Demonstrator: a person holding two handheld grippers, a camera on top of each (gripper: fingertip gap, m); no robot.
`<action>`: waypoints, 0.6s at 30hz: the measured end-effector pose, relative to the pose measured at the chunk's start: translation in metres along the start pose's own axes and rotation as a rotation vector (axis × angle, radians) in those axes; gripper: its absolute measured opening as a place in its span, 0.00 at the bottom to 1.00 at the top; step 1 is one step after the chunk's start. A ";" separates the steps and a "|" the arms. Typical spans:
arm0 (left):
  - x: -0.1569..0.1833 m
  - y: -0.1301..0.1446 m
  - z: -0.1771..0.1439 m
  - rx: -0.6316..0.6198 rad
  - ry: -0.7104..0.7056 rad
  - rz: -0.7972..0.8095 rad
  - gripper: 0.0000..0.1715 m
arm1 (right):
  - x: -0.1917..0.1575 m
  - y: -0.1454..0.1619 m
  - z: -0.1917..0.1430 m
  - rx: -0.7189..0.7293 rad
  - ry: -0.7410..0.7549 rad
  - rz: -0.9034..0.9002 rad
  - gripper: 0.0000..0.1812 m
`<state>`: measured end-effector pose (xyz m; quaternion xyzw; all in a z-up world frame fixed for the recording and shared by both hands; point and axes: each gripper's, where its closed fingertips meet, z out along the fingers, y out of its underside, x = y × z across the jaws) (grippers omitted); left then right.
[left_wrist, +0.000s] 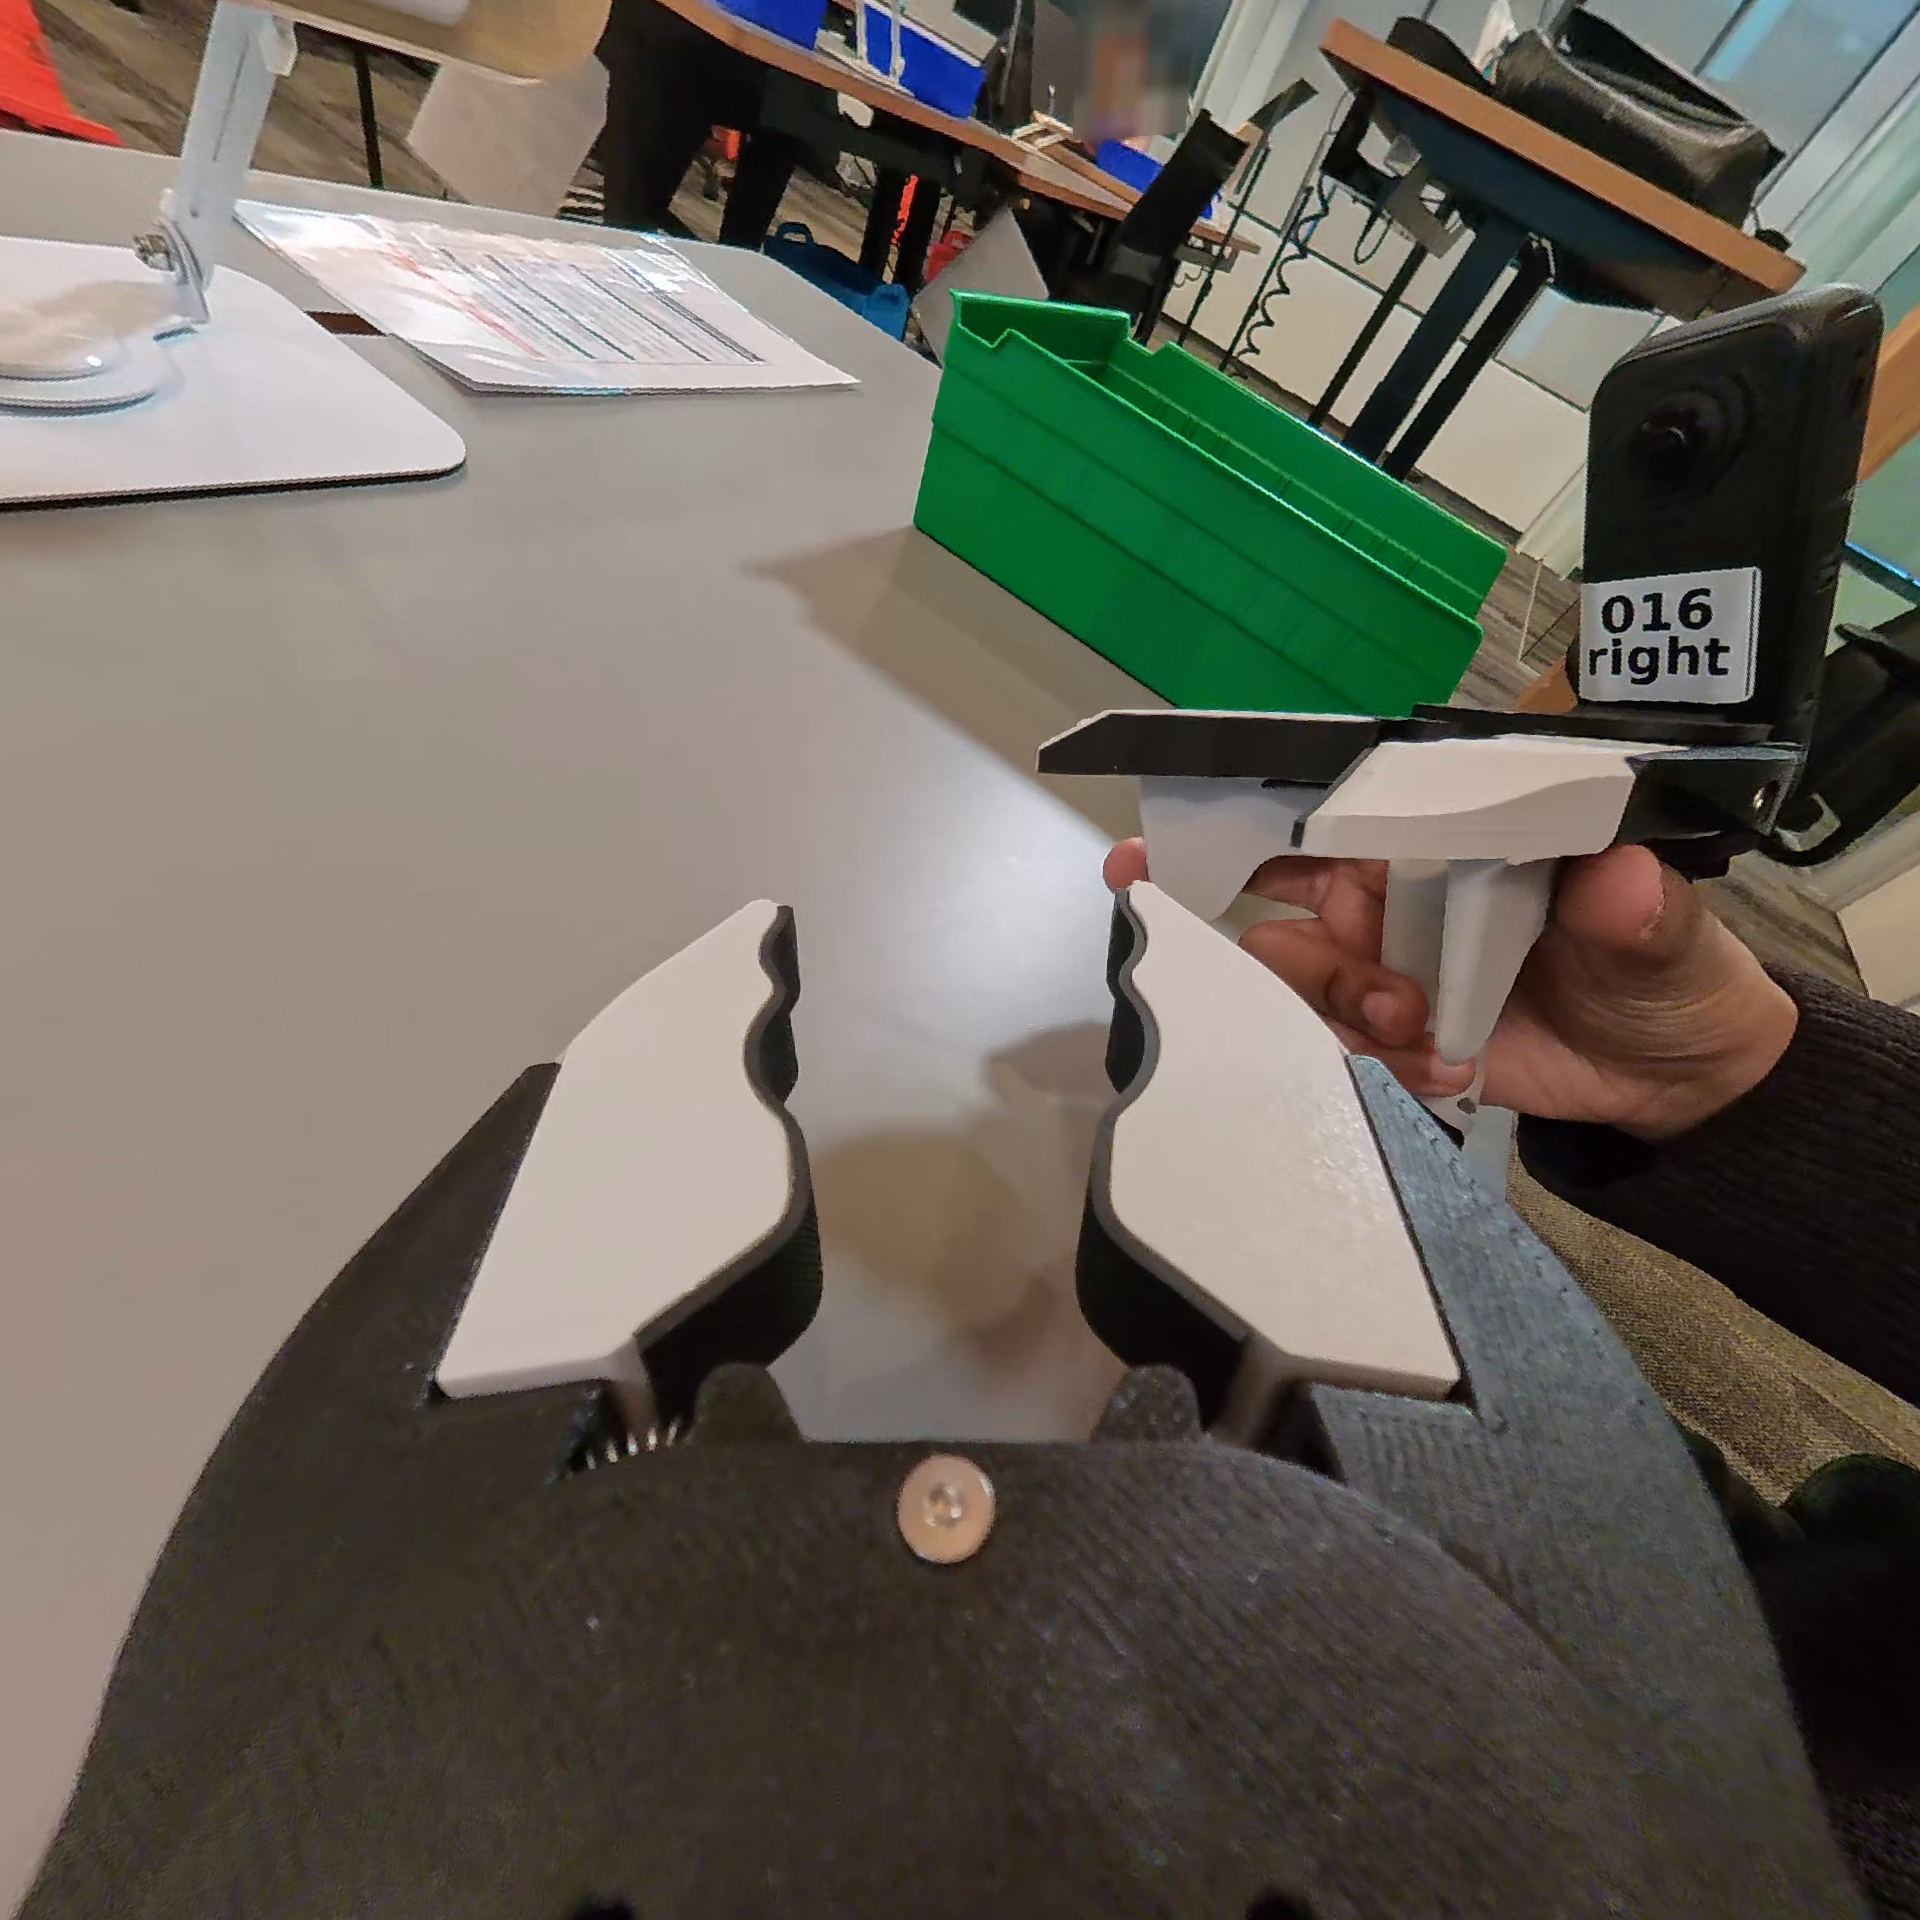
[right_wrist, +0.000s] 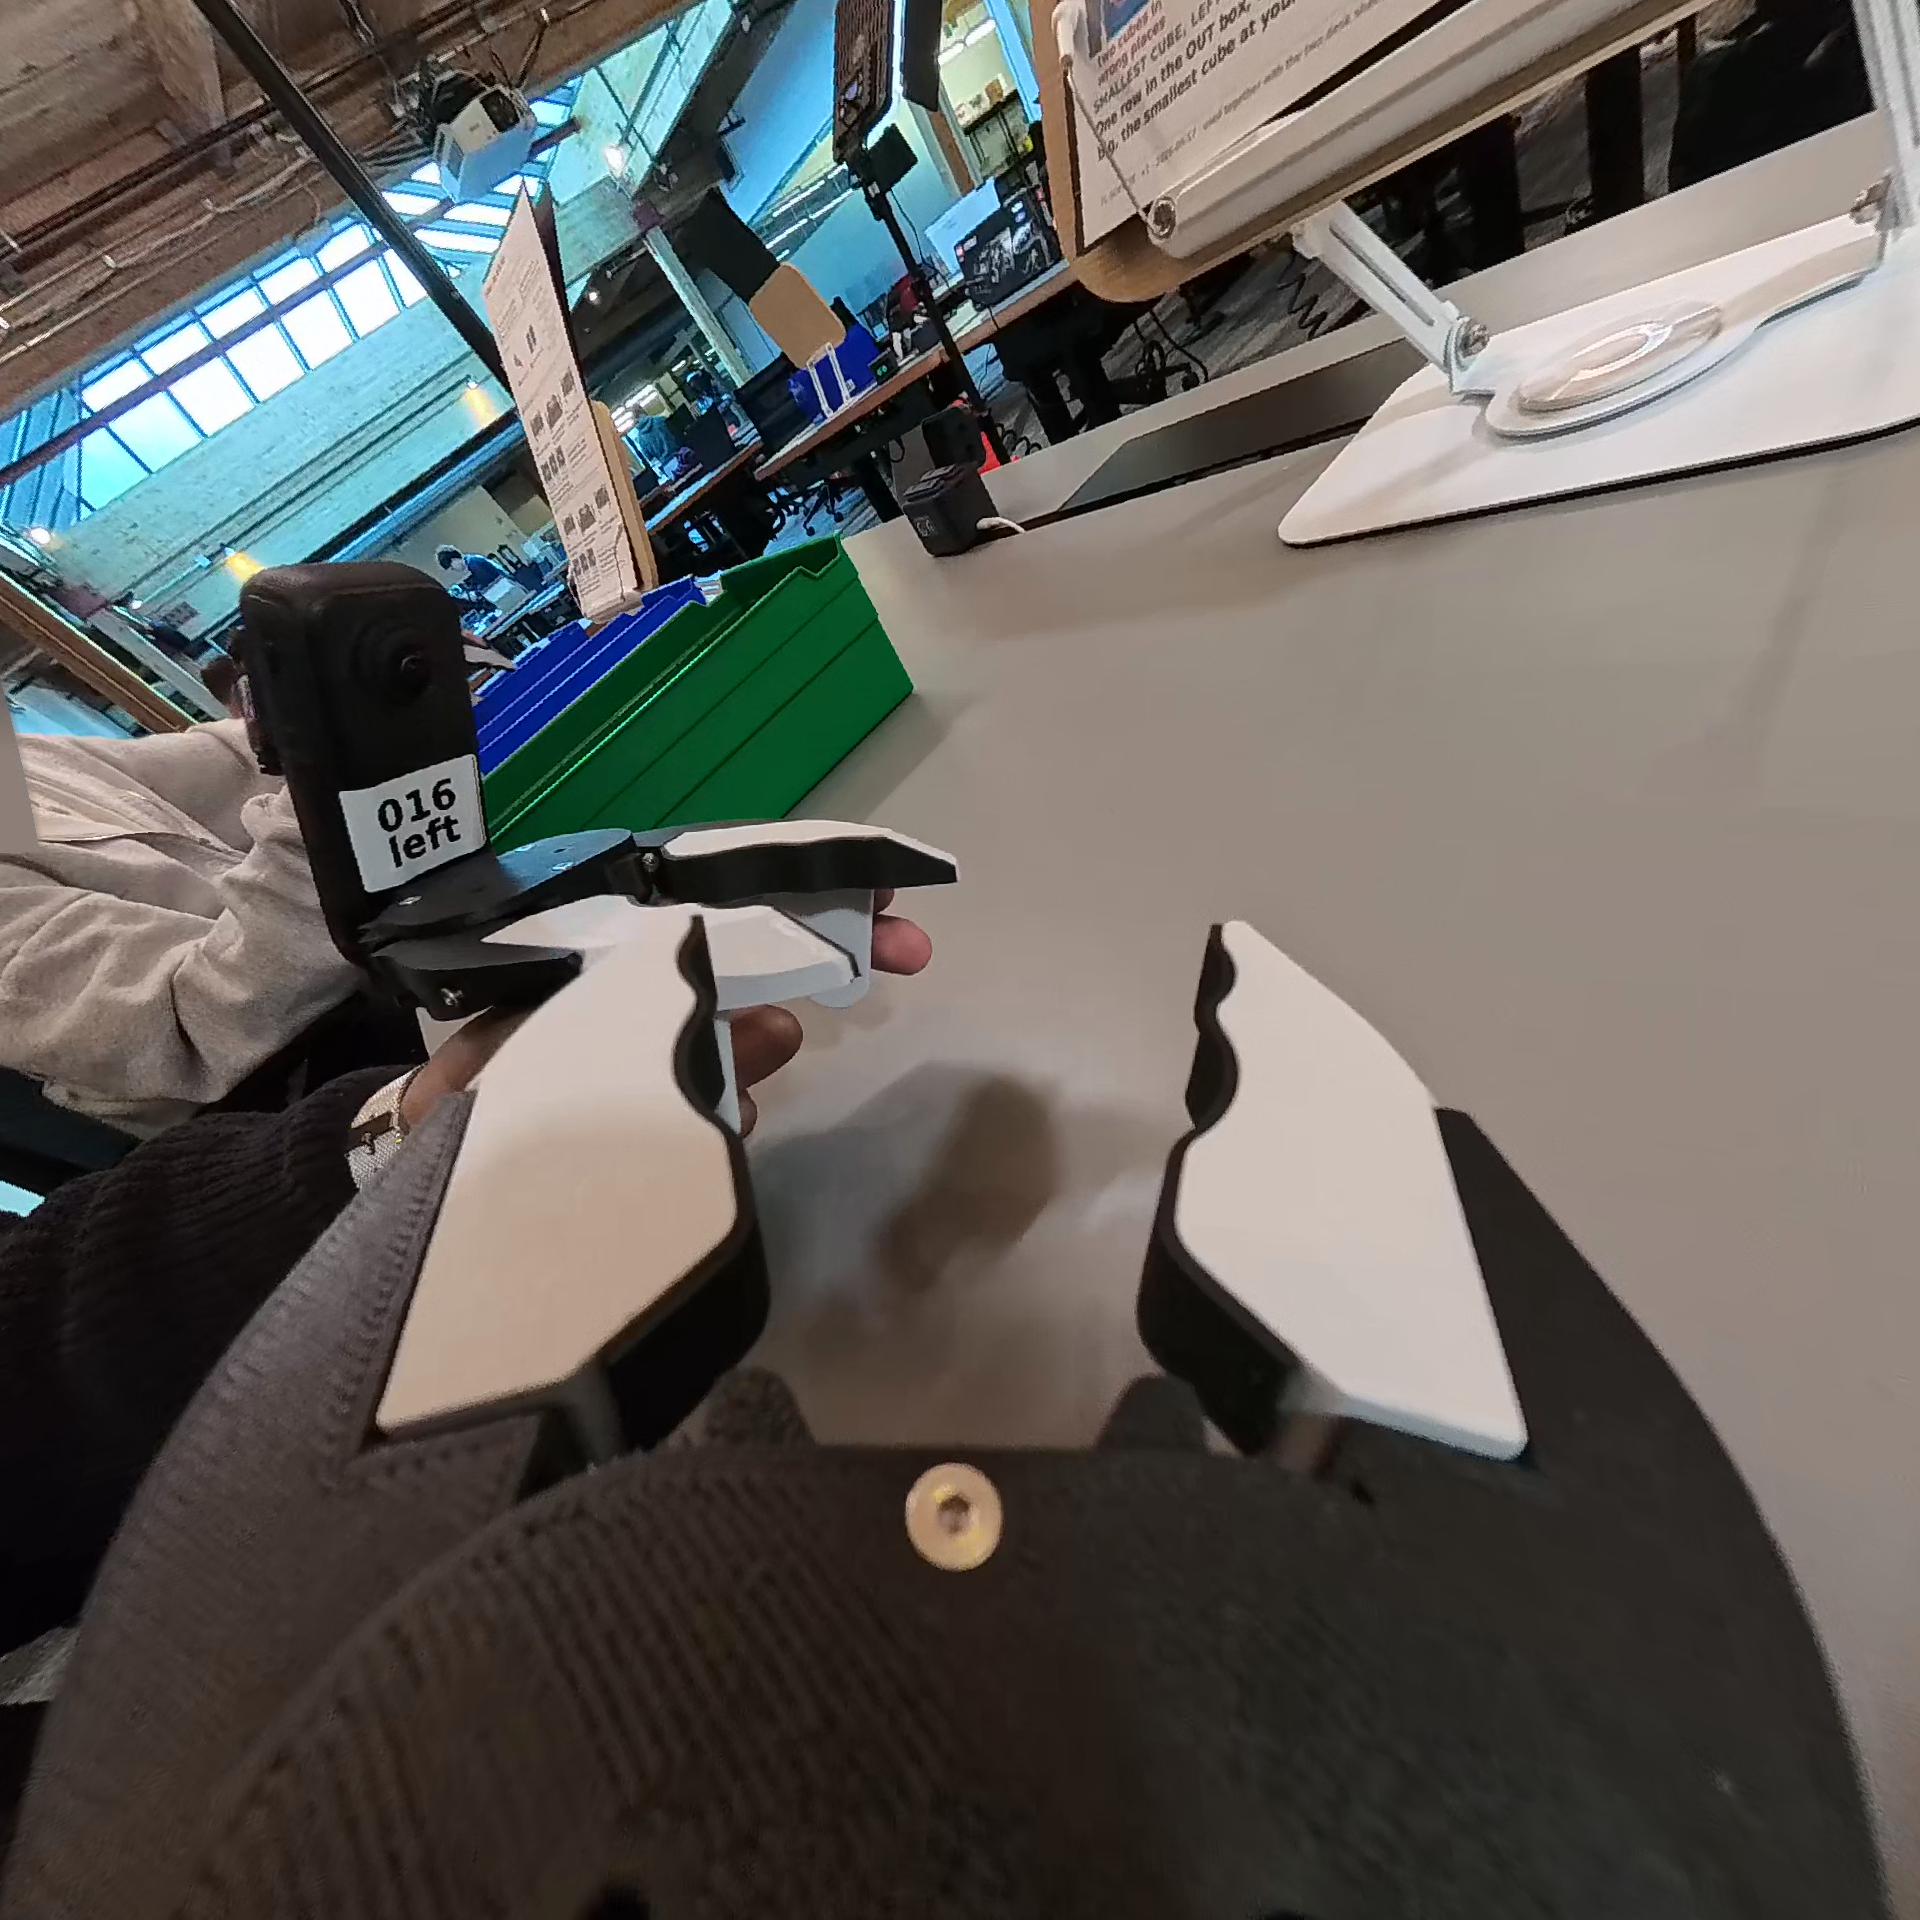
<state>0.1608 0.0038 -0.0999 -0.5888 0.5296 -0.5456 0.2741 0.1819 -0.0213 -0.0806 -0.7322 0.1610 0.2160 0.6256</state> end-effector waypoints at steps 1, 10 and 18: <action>0.000 0.000 0.000 -0.001 0.000 0.001 0.34 | 0.000 0.001 0.000 -0.003 0.002 0.002 0.50; 0.002 0.002 0.002 -0.007 0.010 0.007 0.34 | 0.003 0.017 0.005 -0.099 0.015 -0.011 0.47; -0.002 0.001 0.002 0.000 -0.006 -0.029 0.36 | 0.003 0.017 0.004 -0.099 0.003 0.013 0.45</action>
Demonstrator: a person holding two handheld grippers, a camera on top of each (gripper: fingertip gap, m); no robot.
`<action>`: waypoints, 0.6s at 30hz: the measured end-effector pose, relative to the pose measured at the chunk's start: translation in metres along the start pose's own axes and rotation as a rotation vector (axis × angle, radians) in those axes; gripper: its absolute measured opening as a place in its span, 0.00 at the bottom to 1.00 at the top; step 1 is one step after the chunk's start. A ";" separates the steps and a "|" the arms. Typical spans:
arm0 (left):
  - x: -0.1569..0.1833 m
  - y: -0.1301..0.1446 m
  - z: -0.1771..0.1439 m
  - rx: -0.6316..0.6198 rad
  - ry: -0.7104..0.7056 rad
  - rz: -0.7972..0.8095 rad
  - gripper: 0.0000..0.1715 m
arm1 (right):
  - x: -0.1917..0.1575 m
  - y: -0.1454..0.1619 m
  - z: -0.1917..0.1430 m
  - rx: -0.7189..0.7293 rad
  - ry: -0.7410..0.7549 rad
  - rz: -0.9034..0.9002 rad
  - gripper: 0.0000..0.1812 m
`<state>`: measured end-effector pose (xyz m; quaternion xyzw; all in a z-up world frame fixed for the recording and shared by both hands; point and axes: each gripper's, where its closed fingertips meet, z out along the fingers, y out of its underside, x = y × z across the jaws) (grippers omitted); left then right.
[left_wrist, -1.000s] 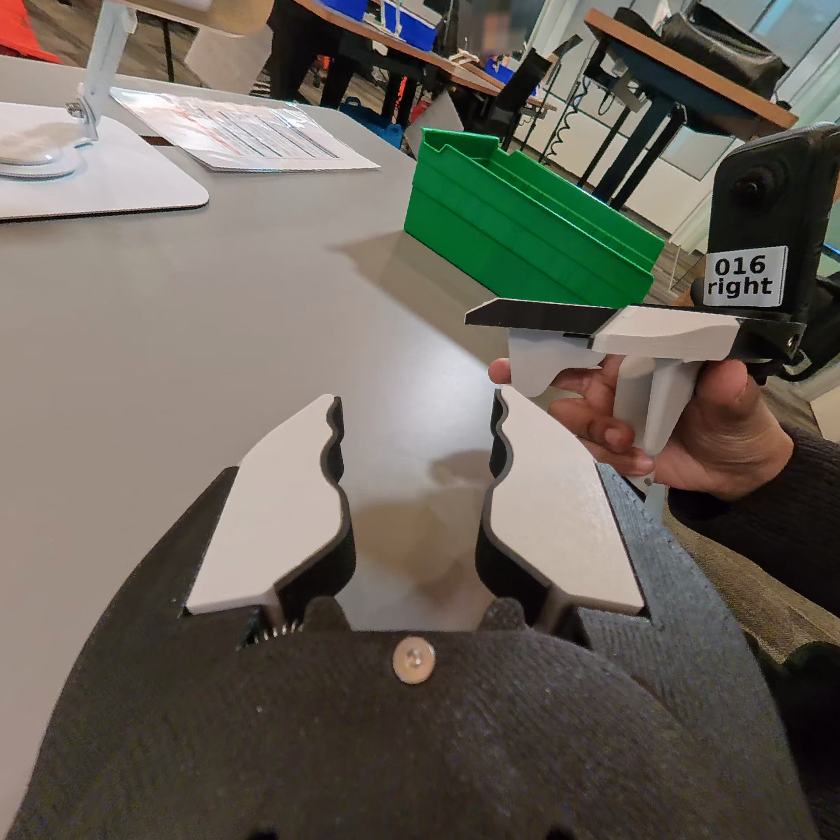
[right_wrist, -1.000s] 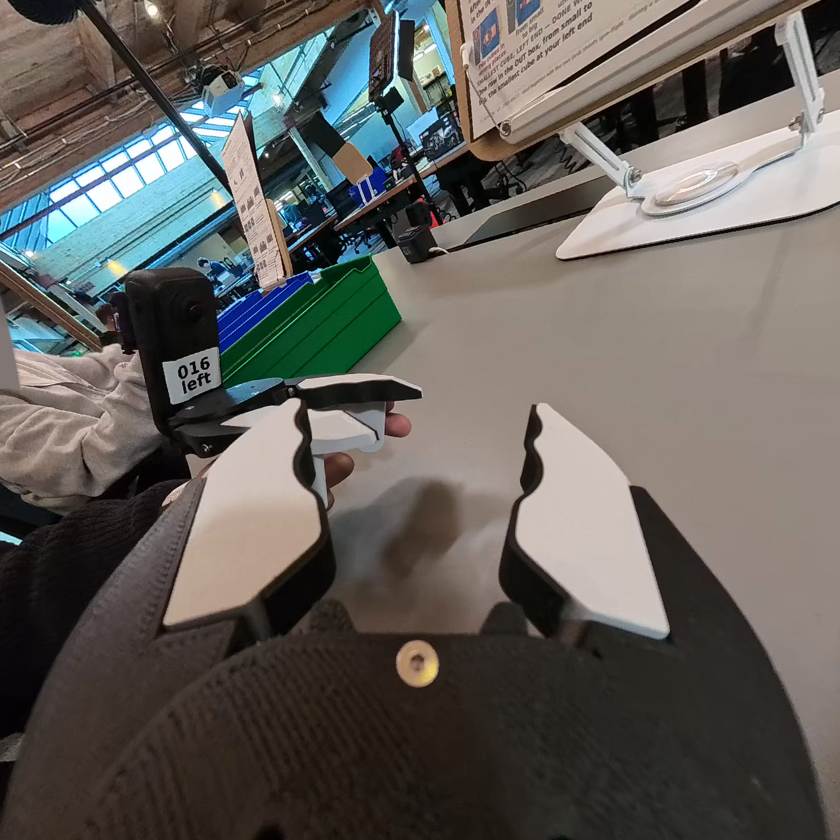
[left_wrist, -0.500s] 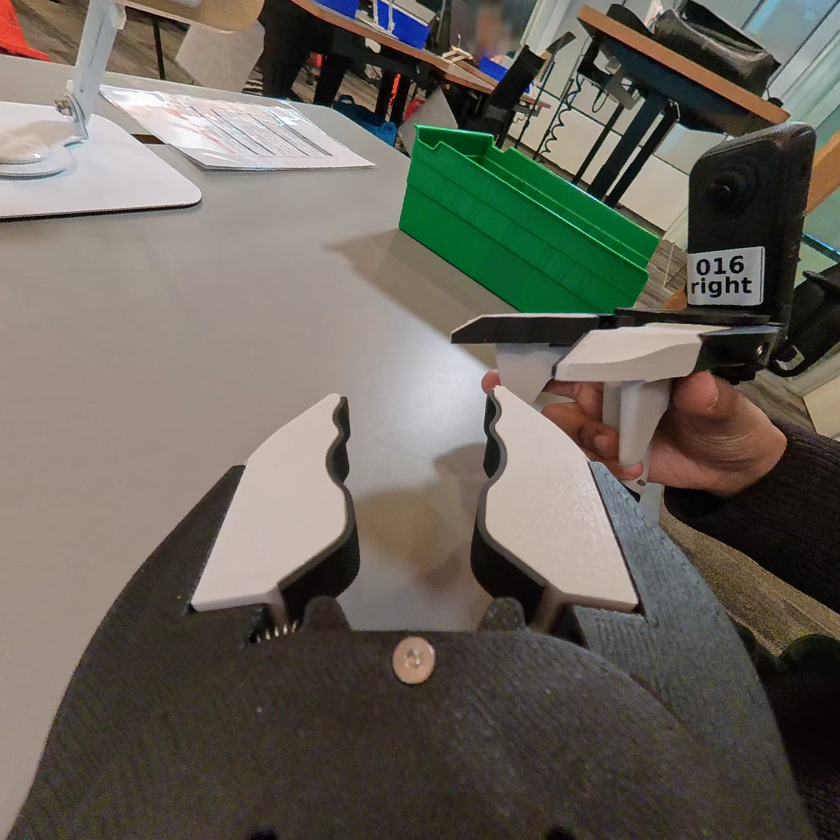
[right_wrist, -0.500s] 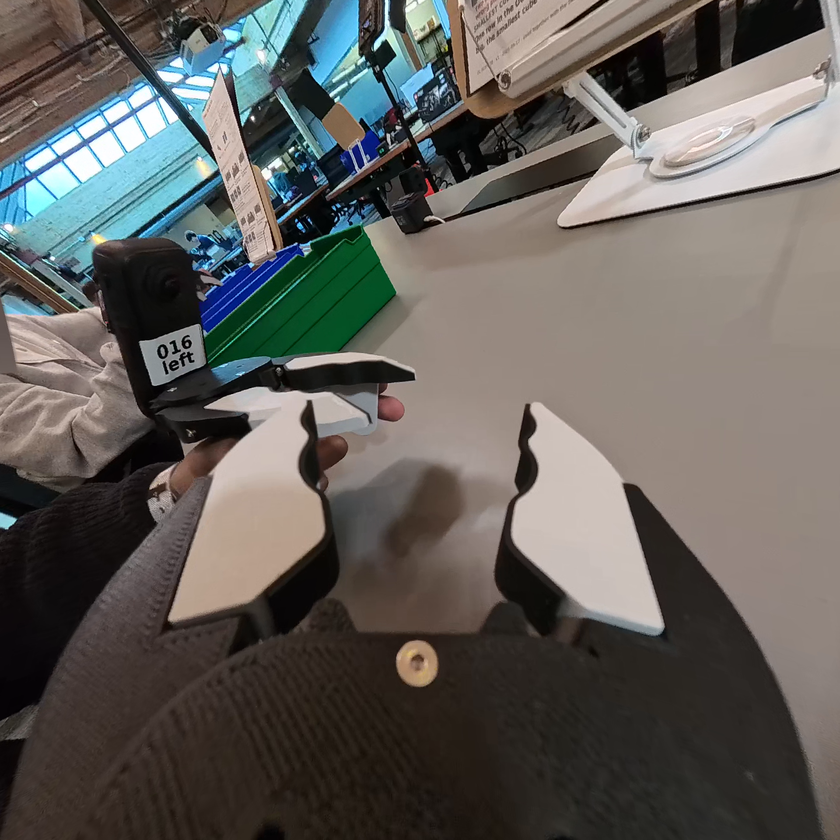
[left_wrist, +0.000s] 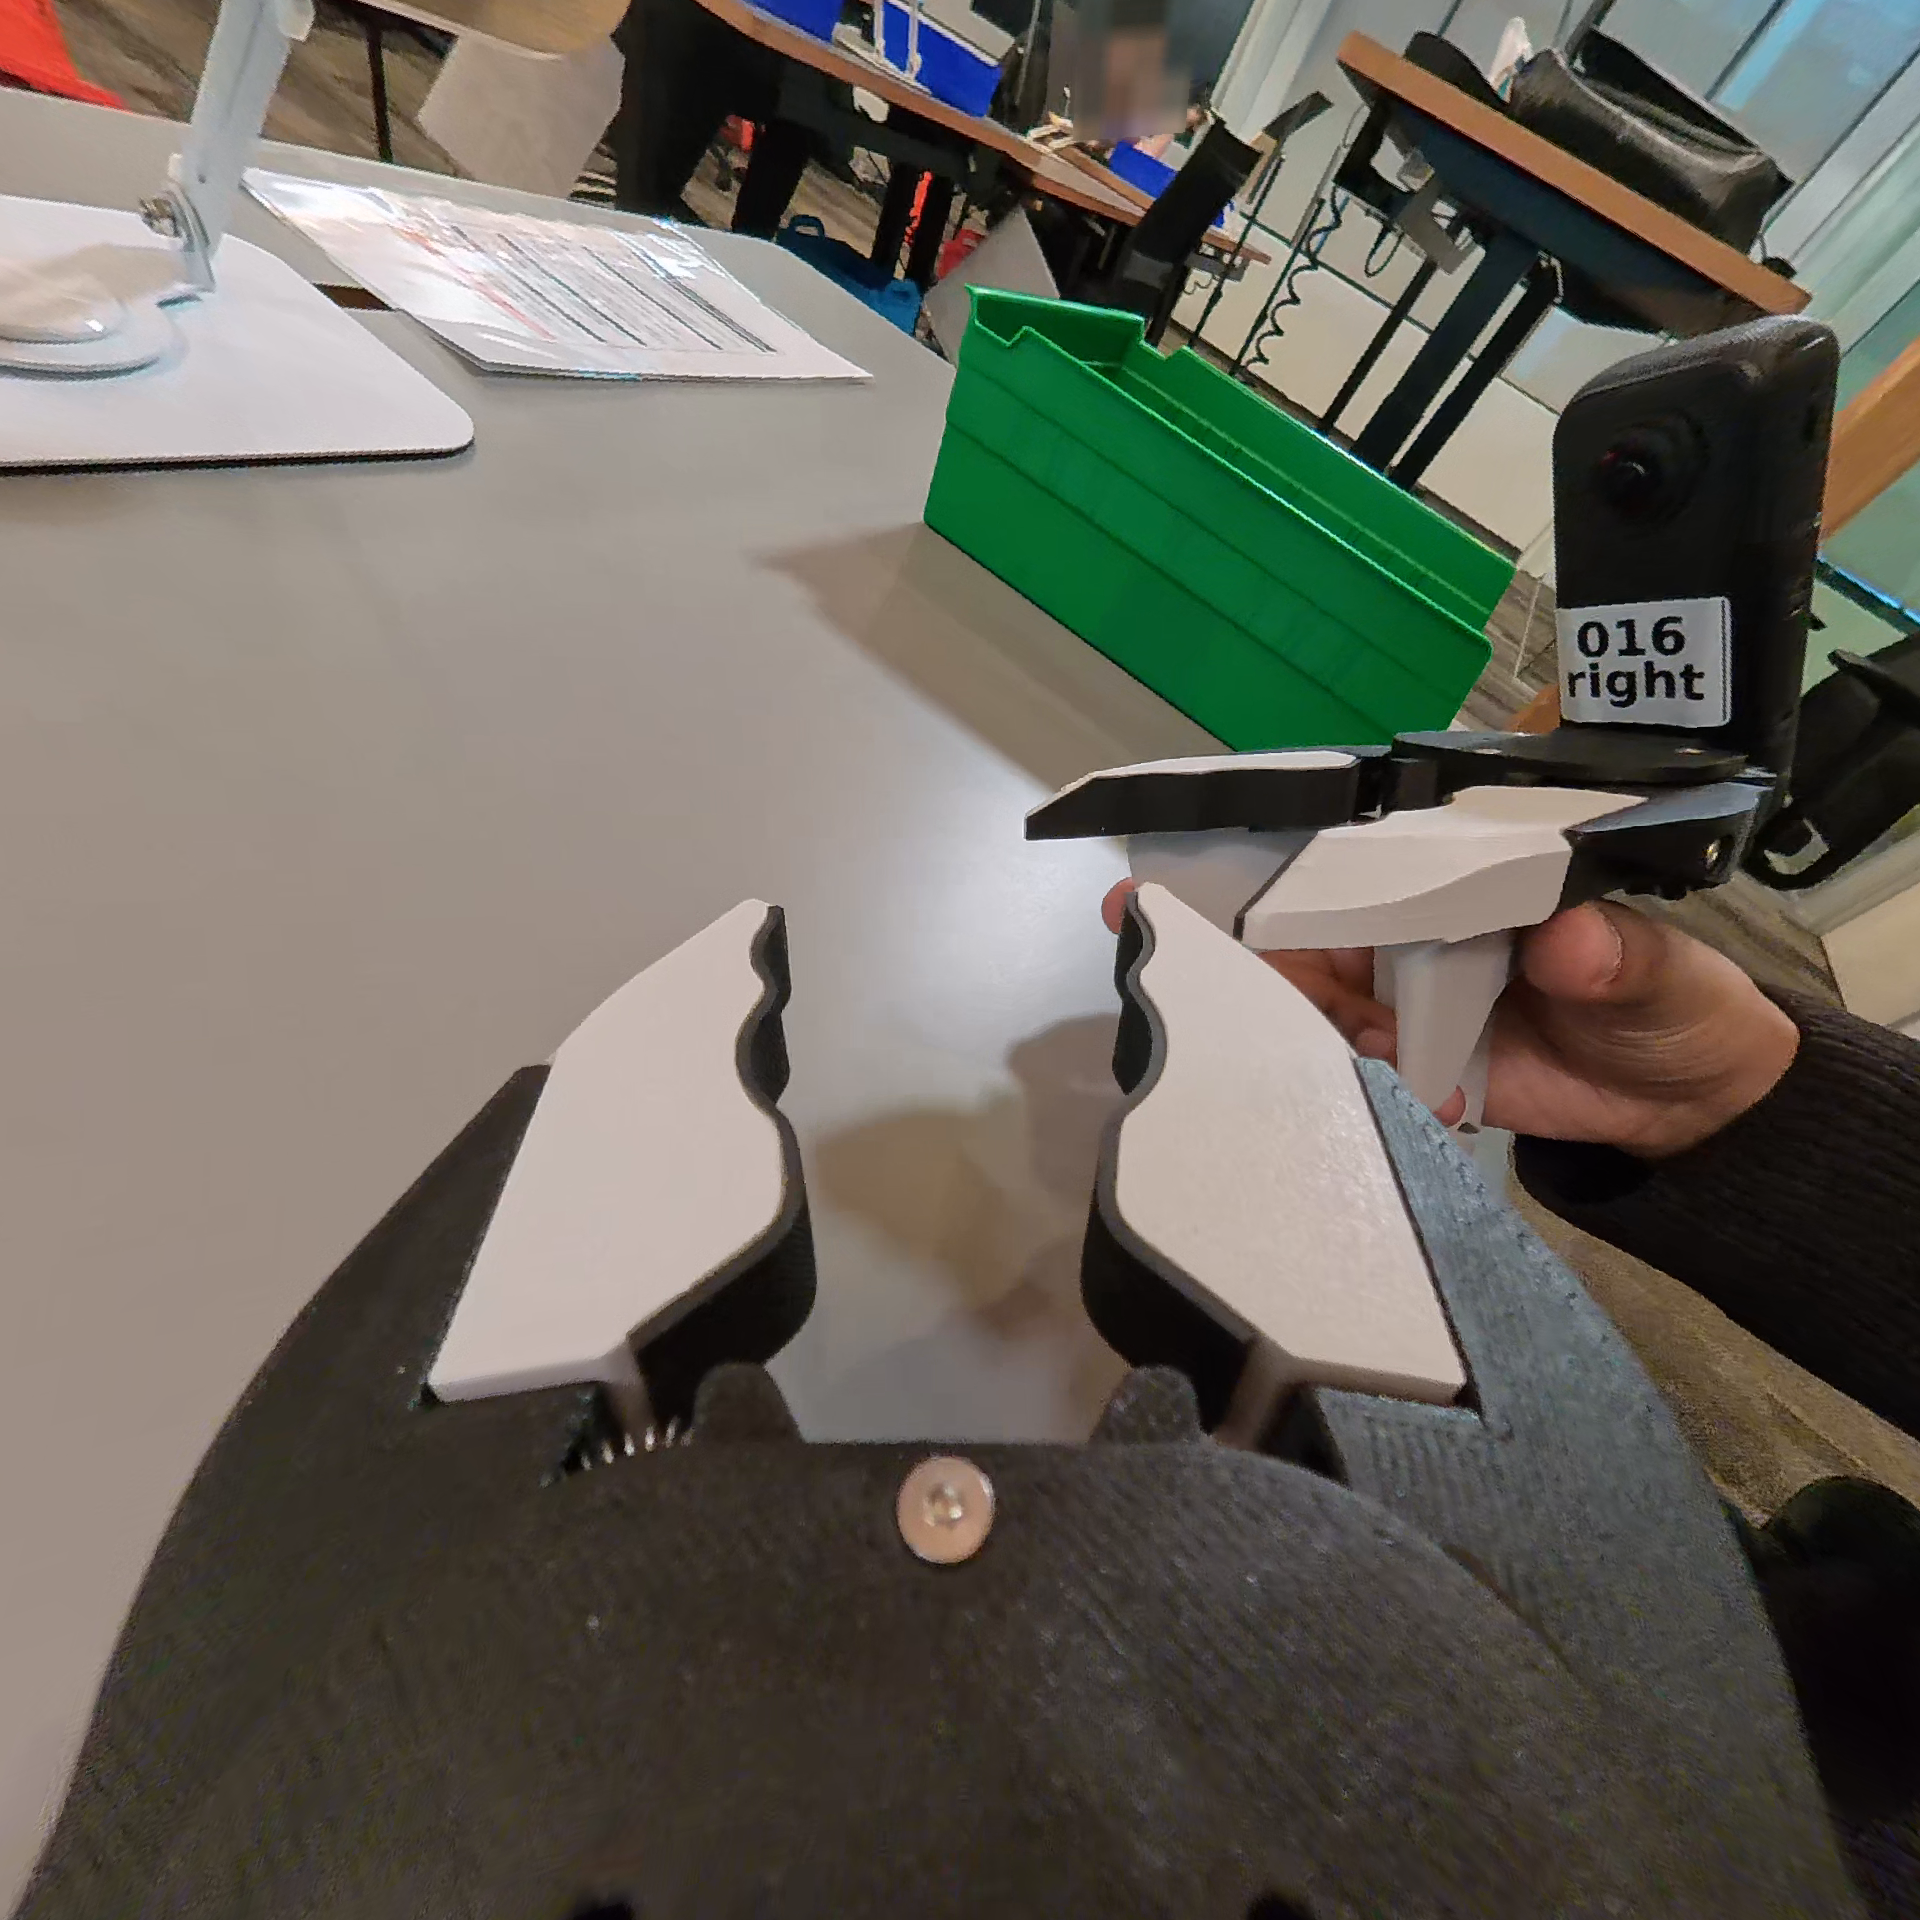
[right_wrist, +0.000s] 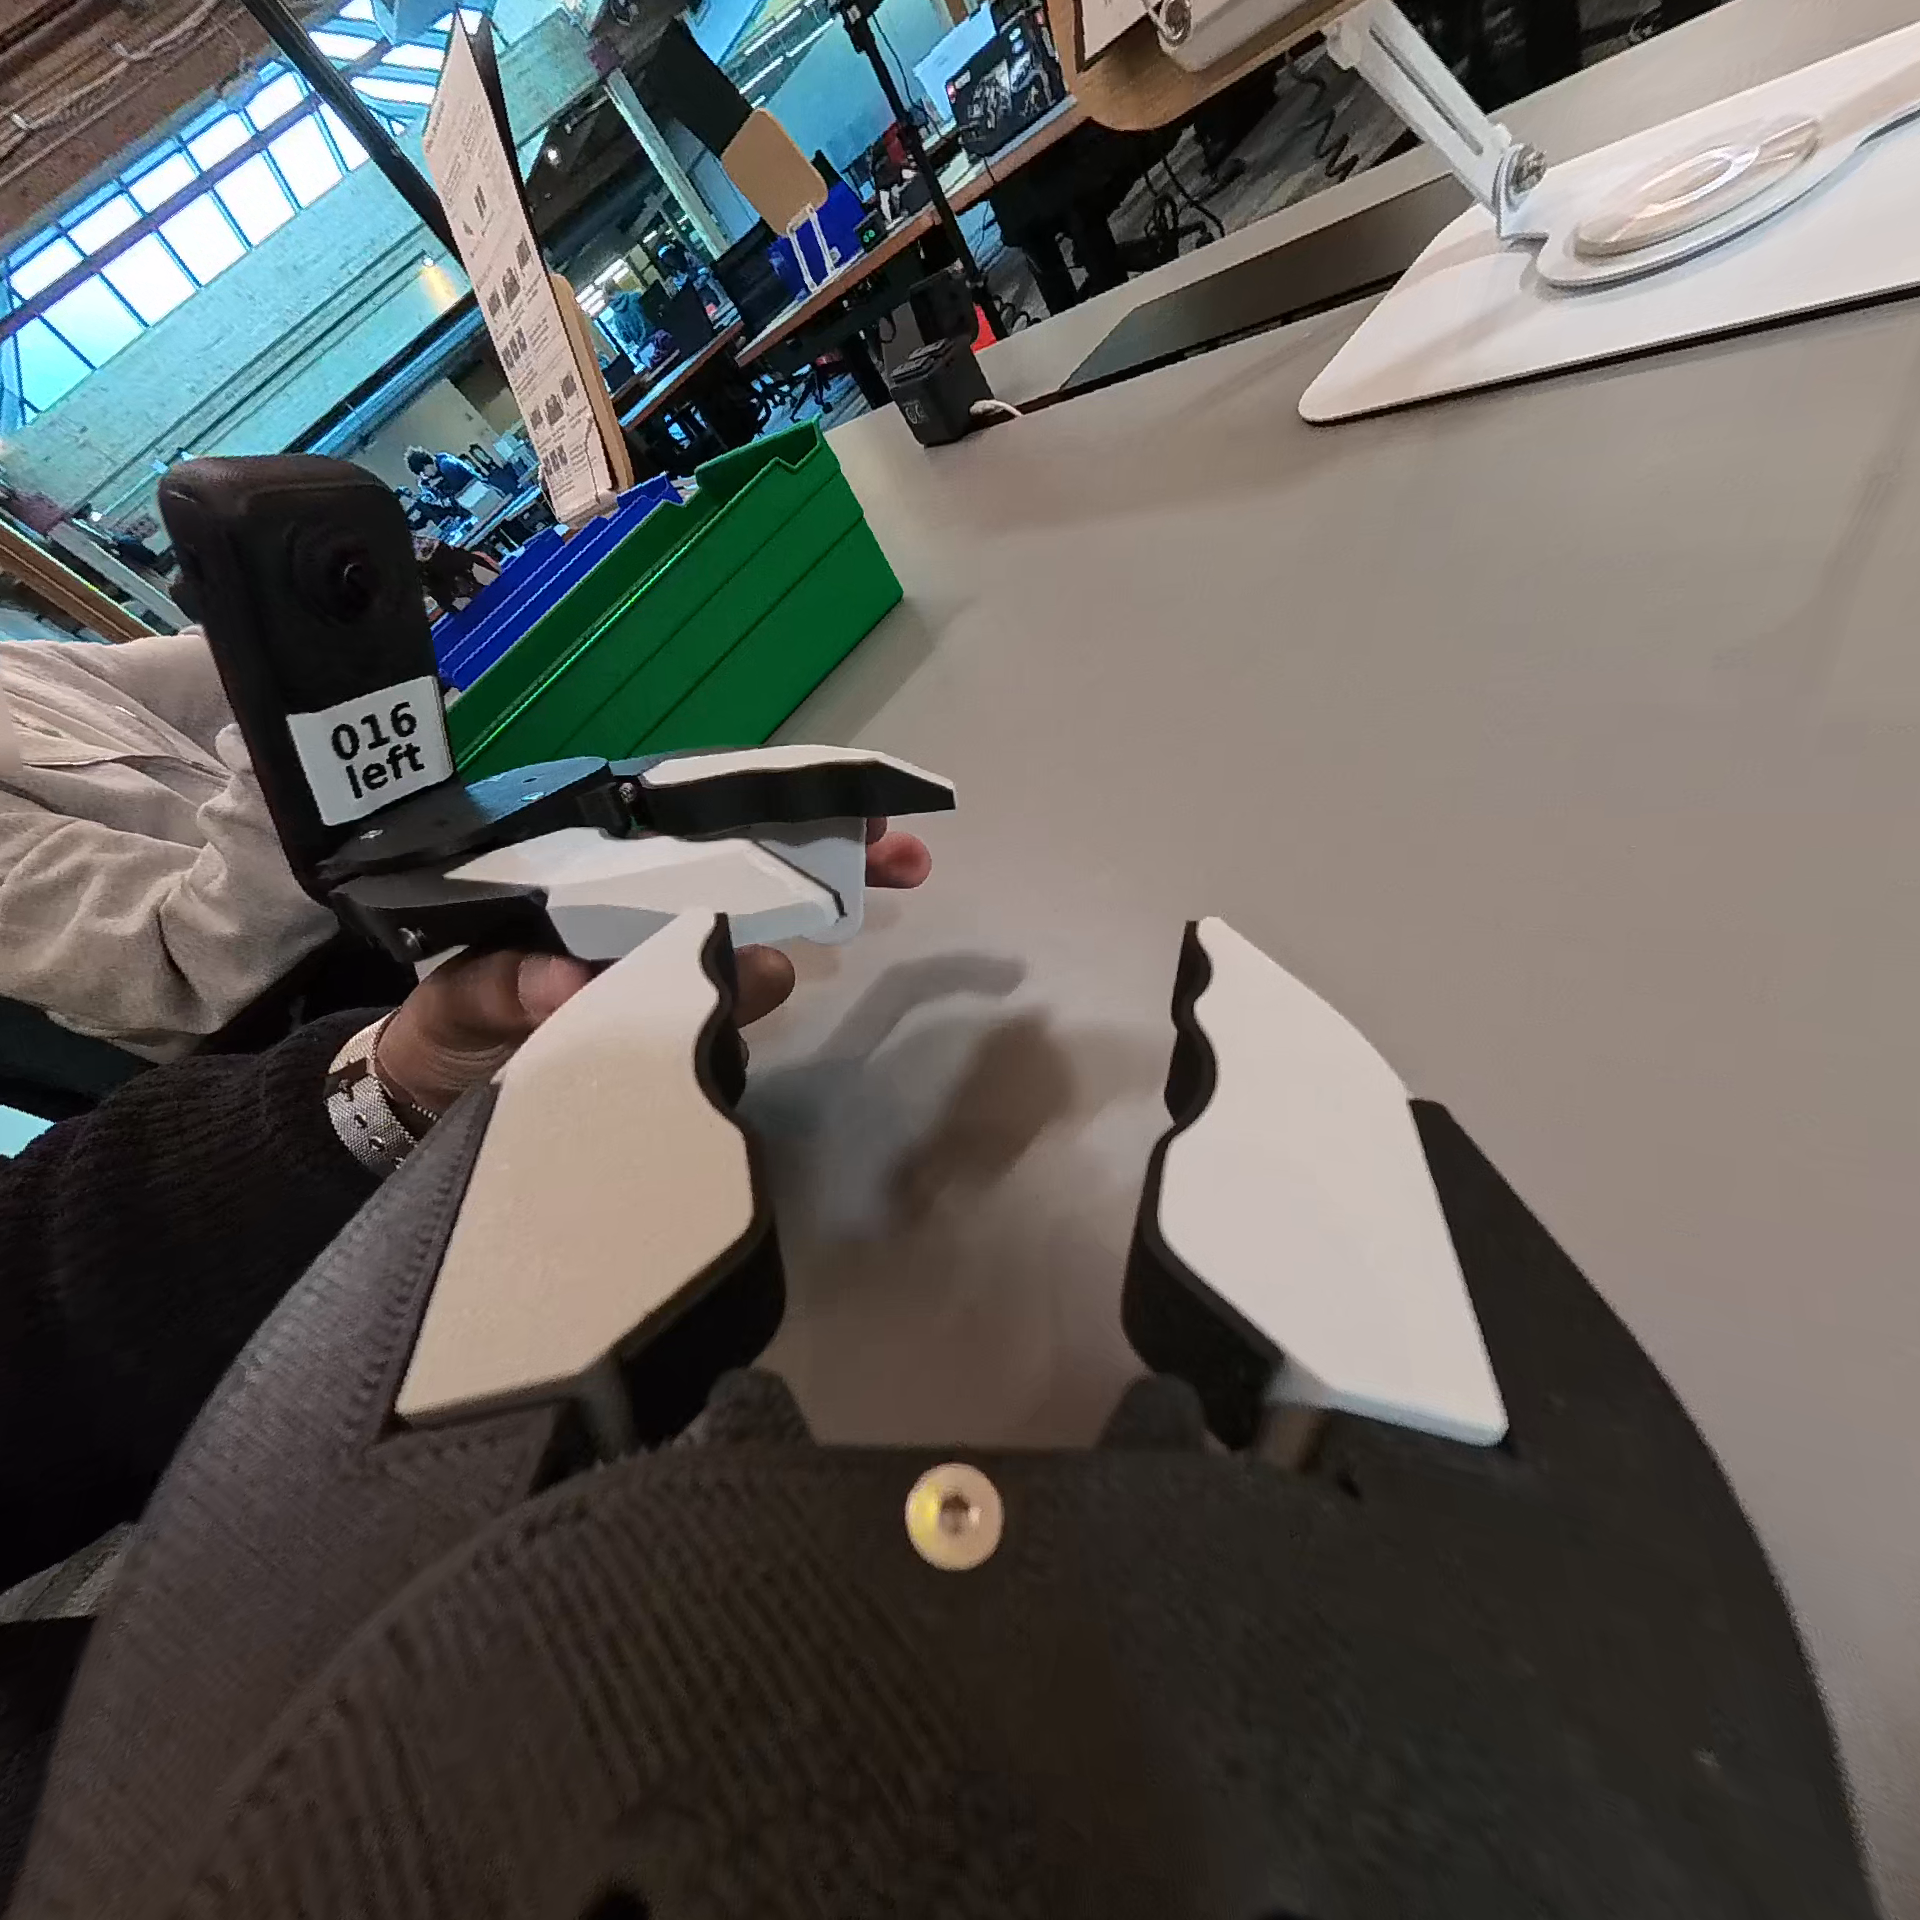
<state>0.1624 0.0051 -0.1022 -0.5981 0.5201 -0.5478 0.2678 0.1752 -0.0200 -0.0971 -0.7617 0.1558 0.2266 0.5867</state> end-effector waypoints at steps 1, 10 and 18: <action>0.000 0.000 0.000 0.003 -0.001 -0.004 0.36 | 0.000 0.000 0.000 0.000 -0.001 -0.001 0.45; 0.000 0.001 0.001 -0.003 0.001 -0.002 0.36 | 0.000 0.003 0.001 -0.018 -0.003 0.006 0.42; -0.001 0.001 0.001 -0.005 -0.006 -0.006 0.36 | 0.003 0.017 0.006 -0.099 0.016 -0.010 0.40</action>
